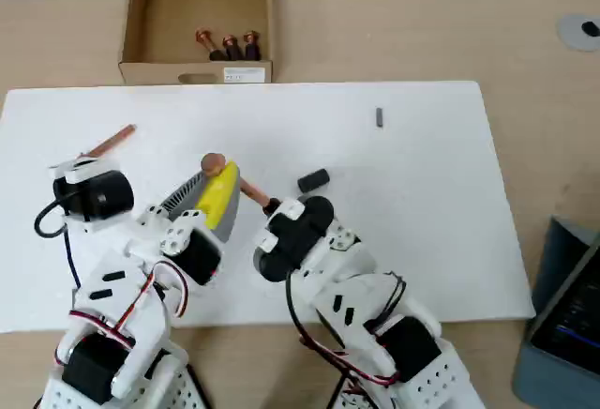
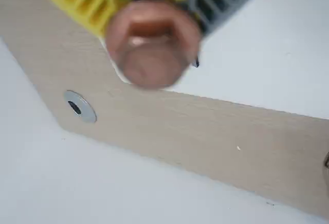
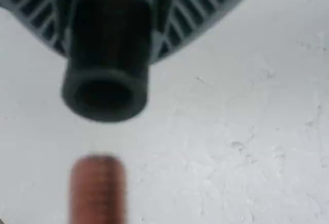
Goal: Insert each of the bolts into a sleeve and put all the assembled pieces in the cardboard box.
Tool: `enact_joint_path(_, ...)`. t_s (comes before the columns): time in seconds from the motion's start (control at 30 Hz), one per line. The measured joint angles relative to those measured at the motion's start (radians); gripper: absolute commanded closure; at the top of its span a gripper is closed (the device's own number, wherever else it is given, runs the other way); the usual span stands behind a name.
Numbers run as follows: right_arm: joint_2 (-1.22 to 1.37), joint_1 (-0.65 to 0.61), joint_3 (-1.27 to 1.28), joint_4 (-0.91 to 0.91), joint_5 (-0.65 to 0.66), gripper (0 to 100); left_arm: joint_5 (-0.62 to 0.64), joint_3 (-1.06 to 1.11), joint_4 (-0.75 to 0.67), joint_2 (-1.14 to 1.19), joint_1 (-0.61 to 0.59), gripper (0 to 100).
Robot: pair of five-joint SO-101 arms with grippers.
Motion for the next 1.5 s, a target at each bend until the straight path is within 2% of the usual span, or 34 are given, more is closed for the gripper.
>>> enact_joint_path(0.3,0.000,-0.011,0.000,0.000,0.046,98.9,0.000,0.064,-0.002,0.000,0.000,100)
enact_joint_path(0.47,0.000,-0.048,-0.002,0.000,0.057,98.9,0.000,0.130,-0.066,0.000,0.000,100)
enact_joint_path(0.73,0.000,-0.048,-0.002,0.000,0.057,98.9,0.000,0.144,-0.077,0.000,0.000,100)
enact_joint_path(1.0,0.000,-0.044,-0.002,0.002,0.055,98.9,0.003,0.146,0.063,-0.005,0.118,100)
enact_joint_path(1.23,0.002,-0.046,-0.005,0.003,0.055,98.9,-0.020,0.207,0.064,-0.011,0.163,100)
enact_joint_path(1.3,0.002,-0.046,-0.005,0.003,0.055,98.9,-0.029,0.212,0.061,-0.012,0.164,97)
enact_joint_path(1.43,0.002,-0.046,-0.005,0.003,0.055,98.9,-0.035,0.212,0.064,-0.012,0.137,83)
enact_joint_path(1.5,0.002,-0.048,-0.005,0.002,0.057,98.9,-0.052,0.215,0.069,-0.011,0.110,81)
